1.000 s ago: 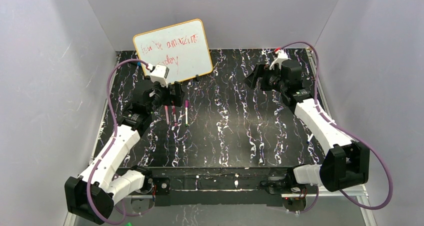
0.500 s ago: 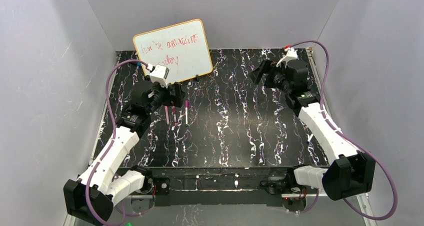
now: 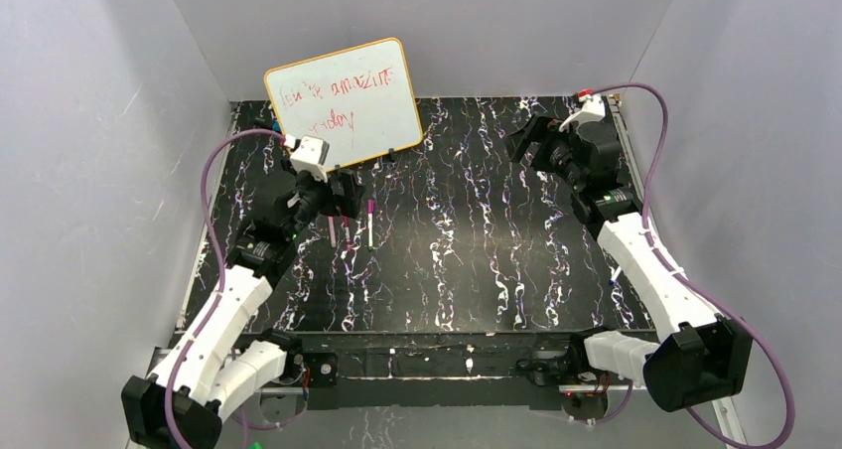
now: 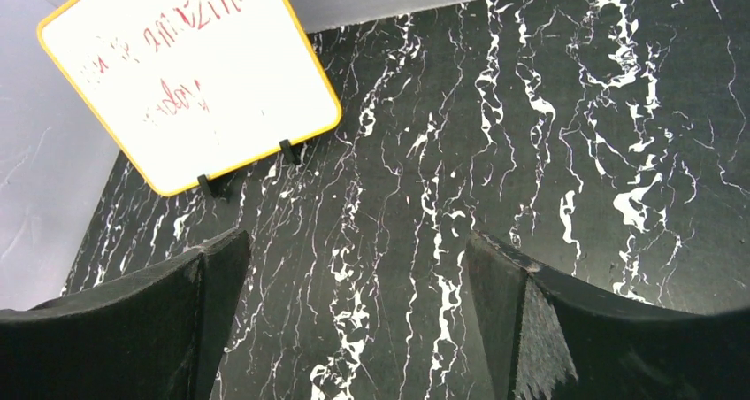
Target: Insert the pens into the pen caps
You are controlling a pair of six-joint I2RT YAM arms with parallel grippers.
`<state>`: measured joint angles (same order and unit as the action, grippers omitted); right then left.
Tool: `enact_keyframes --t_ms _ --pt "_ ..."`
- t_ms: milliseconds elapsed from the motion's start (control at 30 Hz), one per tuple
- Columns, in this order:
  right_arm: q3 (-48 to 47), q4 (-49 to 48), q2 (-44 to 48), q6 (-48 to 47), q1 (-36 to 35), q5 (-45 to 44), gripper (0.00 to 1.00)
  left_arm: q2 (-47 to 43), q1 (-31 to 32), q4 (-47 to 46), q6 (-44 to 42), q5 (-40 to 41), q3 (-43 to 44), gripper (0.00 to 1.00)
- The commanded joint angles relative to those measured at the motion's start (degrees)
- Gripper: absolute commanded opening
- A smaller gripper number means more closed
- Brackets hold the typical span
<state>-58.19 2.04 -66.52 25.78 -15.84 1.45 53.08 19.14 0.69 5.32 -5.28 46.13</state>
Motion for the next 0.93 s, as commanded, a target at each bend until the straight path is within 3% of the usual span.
enact_keyframes --t_ms 0,200,500,700,800,900 --pt "1.7 -5.1 2.2 0.6 -0.1 -1.2 0.99 -5.4 -0.2 -4.6 -0.7 2.3 -2.1 0.98" --pt "3.7 -8.3 5.0 3.2 -0.1 -1.3 0.99 -13.0 -0.2 -13.0 -1.5 2.2 -8.3 0.98" --pt "1.3 -3.2 4.5 7.8 -0.1 -8.7 0.99 -9.3 -0.2 -9.3 -1.4 2.6 -5.5 0.98" --pt "3.1 -5.7 6.5 6.5 -0.1 -7.5 0.99 -10.8 -0.2 -11.5 -1.4 0.6 -7.1 0.98" --pt "3.3 -6.1 6.6 5.0 -0.1 -6.3 0.93 -10.5 -0.2 -10.7 -1.5 1.2 -6.6 0.98" --pt "2.3 -4.8 6.2 5.1 0.0 -7.7 0.96 -10.0 -0.2 -10.3 -1.5 0.9 -6.4 0.98"
